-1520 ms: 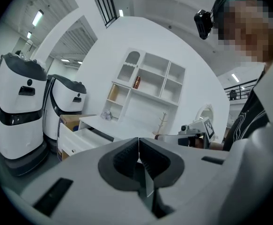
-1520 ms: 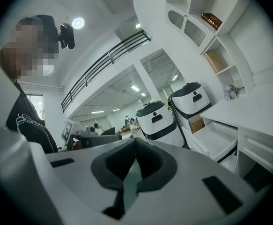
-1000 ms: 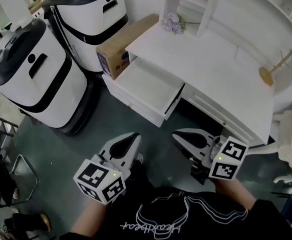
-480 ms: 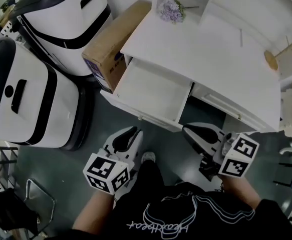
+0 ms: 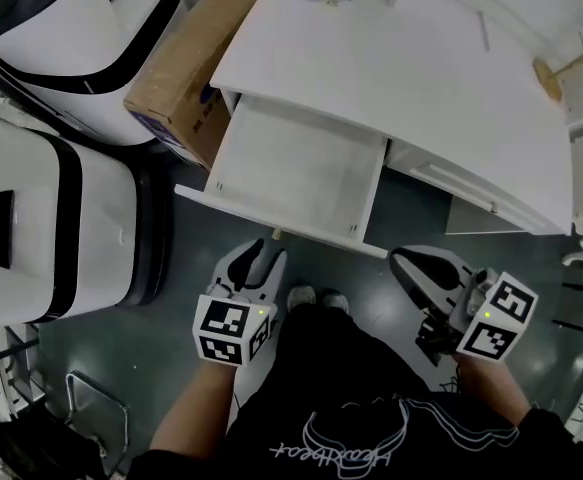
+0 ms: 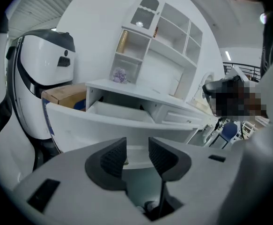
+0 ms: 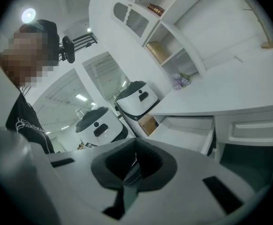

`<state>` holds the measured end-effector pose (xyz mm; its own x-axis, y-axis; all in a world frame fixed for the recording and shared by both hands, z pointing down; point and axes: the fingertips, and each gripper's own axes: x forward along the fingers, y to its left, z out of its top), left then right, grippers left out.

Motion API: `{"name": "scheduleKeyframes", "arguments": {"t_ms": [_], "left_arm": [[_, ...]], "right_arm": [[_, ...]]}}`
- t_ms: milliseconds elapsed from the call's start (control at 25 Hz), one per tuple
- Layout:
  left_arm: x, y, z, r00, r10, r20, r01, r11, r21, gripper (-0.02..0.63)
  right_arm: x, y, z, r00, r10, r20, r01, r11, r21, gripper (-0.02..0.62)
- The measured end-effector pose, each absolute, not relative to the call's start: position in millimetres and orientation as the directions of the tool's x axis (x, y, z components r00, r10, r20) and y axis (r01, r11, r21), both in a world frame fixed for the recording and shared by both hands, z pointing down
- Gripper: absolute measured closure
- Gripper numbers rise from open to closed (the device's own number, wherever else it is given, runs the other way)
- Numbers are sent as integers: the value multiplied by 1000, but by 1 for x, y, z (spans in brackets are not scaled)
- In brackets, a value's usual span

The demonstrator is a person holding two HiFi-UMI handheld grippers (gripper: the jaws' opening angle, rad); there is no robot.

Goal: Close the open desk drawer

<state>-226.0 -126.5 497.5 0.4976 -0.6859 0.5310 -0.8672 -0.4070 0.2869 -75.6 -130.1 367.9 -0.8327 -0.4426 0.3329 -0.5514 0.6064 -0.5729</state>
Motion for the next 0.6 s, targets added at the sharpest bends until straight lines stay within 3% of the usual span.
{"name": "scheduleKeyframes", "arguments": {"t_ms": [600], "left_arm": [[-225, -145, 588, 380, -695, 610, -922, -338, 190, 472]], "right_arm": [[-25, -144, 443, -788, -458, 412, -610, 486, -626, 589]]}}
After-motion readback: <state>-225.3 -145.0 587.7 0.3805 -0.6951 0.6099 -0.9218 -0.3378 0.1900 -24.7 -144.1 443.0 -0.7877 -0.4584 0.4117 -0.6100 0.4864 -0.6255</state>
